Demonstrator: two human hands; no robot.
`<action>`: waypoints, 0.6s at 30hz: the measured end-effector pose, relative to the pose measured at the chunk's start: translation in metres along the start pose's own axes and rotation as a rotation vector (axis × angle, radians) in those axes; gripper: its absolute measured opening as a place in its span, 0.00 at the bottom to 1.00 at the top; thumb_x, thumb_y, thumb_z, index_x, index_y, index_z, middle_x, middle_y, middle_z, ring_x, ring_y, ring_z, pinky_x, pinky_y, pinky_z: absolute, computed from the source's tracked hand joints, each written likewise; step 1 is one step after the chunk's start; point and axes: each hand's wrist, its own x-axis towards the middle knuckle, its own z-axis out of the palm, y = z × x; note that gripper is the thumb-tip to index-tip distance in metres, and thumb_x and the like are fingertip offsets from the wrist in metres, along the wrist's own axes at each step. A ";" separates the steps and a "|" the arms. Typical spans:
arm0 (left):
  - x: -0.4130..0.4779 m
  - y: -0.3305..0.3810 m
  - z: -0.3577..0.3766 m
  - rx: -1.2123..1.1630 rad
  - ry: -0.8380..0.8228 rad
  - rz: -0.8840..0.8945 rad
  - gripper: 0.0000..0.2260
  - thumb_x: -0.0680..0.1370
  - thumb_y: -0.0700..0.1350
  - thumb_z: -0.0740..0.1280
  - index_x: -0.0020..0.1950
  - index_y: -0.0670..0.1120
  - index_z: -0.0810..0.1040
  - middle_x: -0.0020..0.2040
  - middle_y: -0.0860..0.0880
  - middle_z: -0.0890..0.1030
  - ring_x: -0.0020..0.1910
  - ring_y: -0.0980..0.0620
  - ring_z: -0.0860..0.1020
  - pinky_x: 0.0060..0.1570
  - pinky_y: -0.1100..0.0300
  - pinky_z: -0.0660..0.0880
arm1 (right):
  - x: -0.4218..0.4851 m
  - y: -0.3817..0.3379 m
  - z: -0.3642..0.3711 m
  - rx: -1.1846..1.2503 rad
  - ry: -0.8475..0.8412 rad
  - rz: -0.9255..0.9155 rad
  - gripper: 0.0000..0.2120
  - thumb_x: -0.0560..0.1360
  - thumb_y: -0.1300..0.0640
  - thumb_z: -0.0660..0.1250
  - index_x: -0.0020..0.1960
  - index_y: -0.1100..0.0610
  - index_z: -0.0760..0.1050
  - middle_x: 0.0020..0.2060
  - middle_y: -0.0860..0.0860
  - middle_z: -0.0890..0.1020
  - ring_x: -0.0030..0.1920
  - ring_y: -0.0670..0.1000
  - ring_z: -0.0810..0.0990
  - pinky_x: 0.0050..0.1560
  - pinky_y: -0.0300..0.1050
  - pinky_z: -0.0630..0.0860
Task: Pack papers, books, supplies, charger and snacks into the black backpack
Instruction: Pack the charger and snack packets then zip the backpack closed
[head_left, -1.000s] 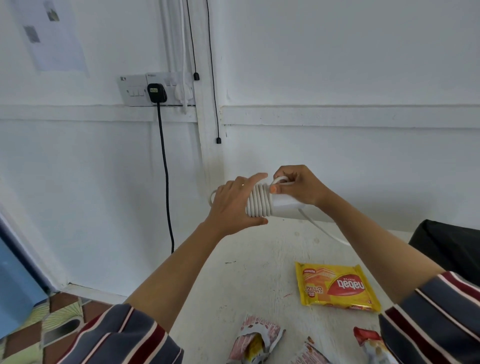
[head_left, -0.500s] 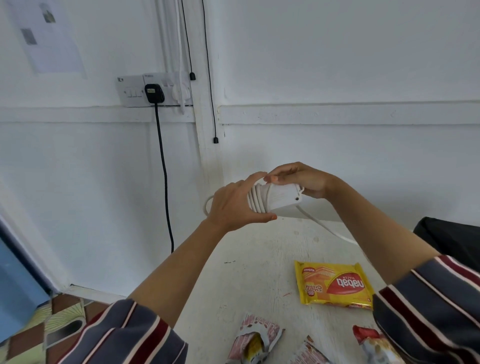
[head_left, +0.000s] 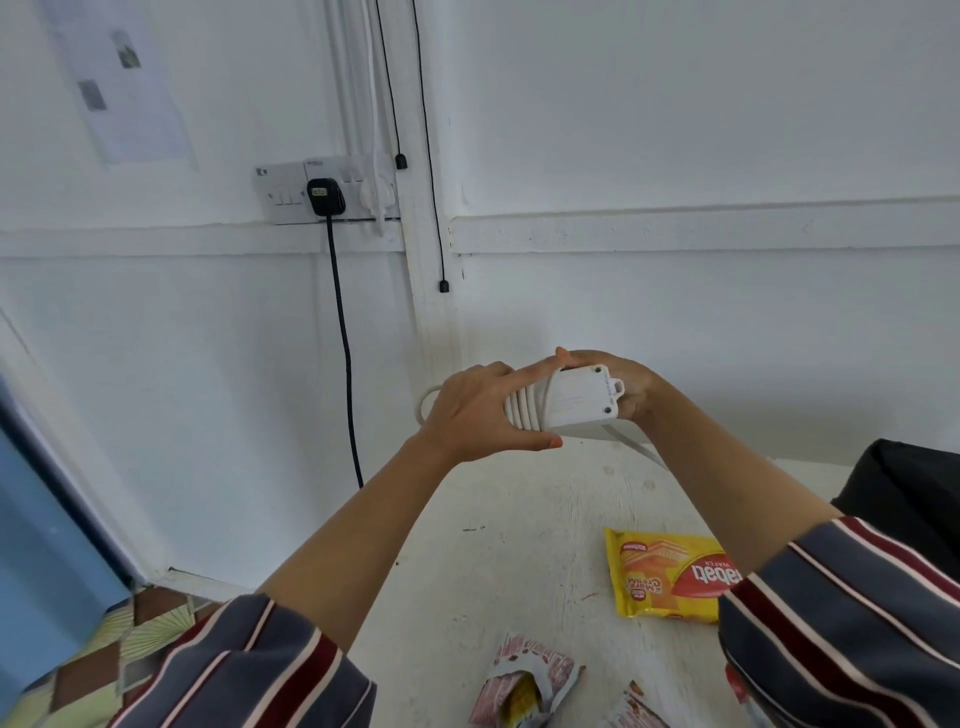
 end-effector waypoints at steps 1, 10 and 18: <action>0.000 0.002 -0.001 -0.001 -0.005 0.014 0.39 0.64 0.72 0.58 0.73 0.61 0.57 0.46 0.47 0.79 0.41 0.54 0.73 0.39 0.64 0.66 | -0.003 0.002 0.004 0.005 0.051 0.010 0.26 0.55 0.38 0.79 0.42 0.57 0.79 0.36 0.53 0.81 0.36 0.49 0.80 0.32 0.38 0.77; 0.009 0.008 0.001 -0.177 0.174 -0.136 0.36 0.59 0.70 0.67 0.63 0.55 0.73 0.50 0.51 0.80 0.46 0.52 0.77 0.44 0.55 0.76 | -0.016 0.025 0.015 -0.333 0.306 0.001 0.10 0.79 0.59 0.59 0.41 0.60 0.75 0.32 0.54 0.78 0.28 0.49 0.77 0.33 0.42 0.71; 0.030 0.008 -0.018 -0.157 0.344 -0.326 0.33 0.63 0.63 0.75 0.64 0.53 0.72 0.51 0.51 0.79 0.49 0.51 0.77 0.47 0.58 0.72 | -0.087 0.051 -0.031 -0.615 0.310 0.109 0.13 0.81 0.59 0.55 0.49 0.65 0.75 0.33 0.53 0.73 0.29 0.49 0.77 0.35 0.41 0.77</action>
